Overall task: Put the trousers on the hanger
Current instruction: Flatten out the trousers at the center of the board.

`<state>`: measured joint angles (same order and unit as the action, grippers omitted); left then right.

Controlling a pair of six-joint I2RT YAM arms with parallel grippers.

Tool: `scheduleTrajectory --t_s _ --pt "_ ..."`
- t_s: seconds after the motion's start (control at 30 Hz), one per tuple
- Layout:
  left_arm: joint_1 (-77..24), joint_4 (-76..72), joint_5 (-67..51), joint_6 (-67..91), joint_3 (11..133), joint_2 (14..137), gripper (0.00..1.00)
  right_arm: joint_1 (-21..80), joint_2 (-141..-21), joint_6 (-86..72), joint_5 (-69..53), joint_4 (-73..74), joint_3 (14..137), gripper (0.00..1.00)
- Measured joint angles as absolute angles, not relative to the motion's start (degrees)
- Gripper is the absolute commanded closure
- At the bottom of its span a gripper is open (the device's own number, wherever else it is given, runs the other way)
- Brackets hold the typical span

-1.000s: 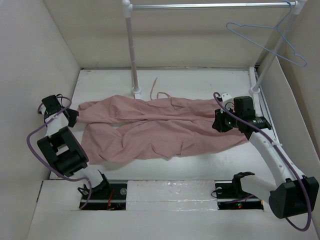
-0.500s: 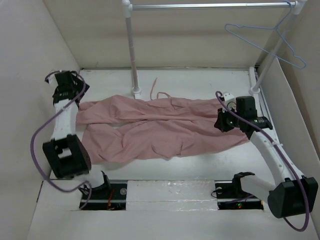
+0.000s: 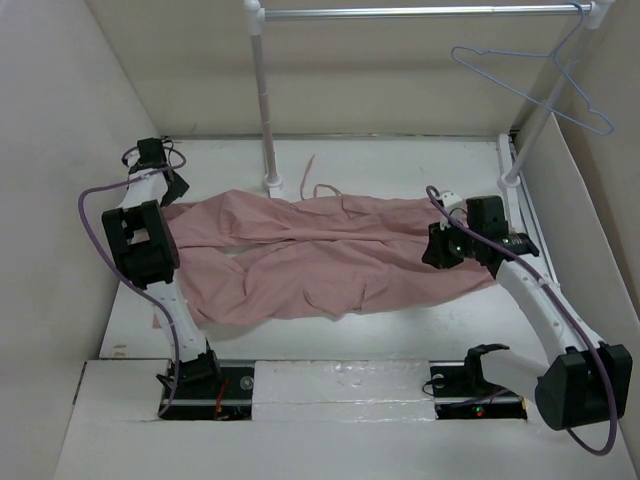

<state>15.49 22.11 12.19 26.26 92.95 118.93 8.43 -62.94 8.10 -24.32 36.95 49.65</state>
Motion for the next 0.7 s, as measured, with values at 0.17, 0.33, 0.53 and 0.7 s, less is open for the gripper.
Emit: scheduleTrajectory --t_s 0.17,0.33,0.53,0.7 --pt "14.5 22.0 15.7 27.0 93.2 119.2 0.46 11.3 -64.3 7.8 -23.6 37.5 49.6 0.77" --pt "14.6 21.7 18.4 27.8 93.2 119.2 0.53 12.2 -64.3 7.7 -22.8 37.9 49.6 0.77" --pt "15.5 21.7 19.1 28.2 93.2 121.7 0.51 12.2 -64.2 7.7 -21.7 38.8 49.7 0.76" --pt "15.9 21.5 18.3 28.4 93.8 124.0 0.63 12.2 -64.4 7.7 -21.5 39.0 49.8 0.77"
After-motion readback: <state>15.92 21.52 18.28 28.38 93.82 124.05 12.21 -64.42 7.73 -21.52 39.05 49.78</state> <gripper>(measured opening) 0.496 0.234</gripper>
